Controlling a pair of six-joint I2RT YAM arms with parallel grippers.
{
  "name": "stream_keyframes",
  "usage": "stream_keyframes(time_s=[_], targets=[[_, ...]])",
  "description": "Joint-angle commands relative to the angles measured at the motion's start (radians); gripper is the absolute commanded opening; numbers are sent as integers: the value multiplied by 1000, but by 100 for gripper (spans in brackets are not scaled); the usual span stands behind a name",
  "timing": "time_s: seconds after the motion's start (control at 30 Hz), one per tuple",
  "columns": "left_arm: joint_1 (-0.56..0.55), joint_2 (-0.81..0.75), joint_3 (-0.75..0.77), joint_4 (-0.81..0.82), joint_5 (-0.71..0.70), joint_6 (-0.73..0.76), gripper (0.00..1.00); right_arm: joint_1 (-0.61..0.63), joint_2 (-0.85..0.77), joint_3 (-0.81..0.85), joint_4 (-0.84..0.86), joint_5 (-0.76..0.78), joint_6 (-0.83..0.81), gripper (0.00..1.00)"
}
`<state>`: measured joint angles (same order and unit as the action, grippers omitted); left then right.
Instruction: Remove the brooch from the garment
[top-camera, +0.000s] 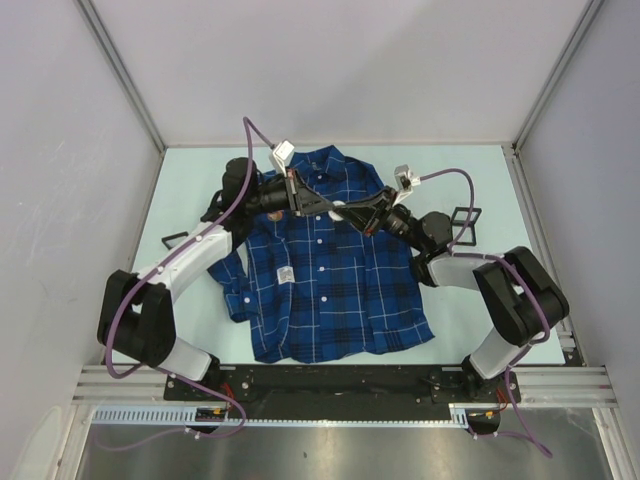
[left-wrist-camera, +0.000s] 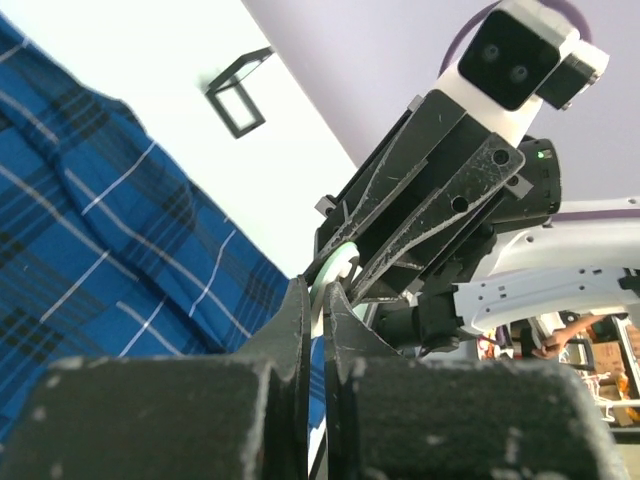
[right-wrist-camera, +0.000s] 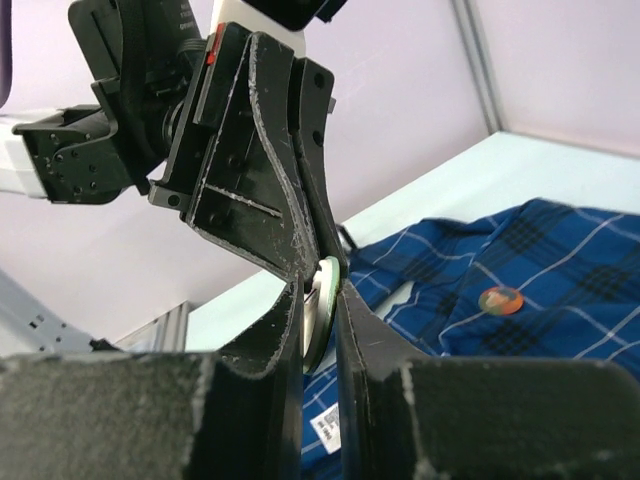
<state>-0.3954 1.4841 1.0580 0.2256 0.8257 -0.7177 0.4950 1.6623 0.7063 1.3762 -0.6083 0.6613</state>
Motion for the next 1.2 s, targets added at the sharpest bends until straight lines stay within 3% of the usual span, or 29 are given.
stream_keyframes(time_s=[0.0,0.1,0.17,0.37,0.47,0.87,1.07,1.17], targets=[[-72,-25,30,135,156,-115,0,76,8,-8,-74,-21,-114,0],[-54,-31,37,78,124,-78,2,42,71,-7,102,-77,45,0],[-19,-38,36,54,104,-66,13,27,99,-4,180,-102,134,0],[46,-64,43,2,76,-13,41,11,62,5,178,-116,213,0],[46,-71,43,-14,58,11,49,-1,48,4,169,-113,242,0],[56,-100,31,-14,33,43,55,-52,33,4,188,-102,402,0],[49,-47,46,17,108,26,45,-81,11,-5,198,-88,480,0],[27,-35,66,-26,107,58,49,-96,-6,-14,201,-82,514,0]])
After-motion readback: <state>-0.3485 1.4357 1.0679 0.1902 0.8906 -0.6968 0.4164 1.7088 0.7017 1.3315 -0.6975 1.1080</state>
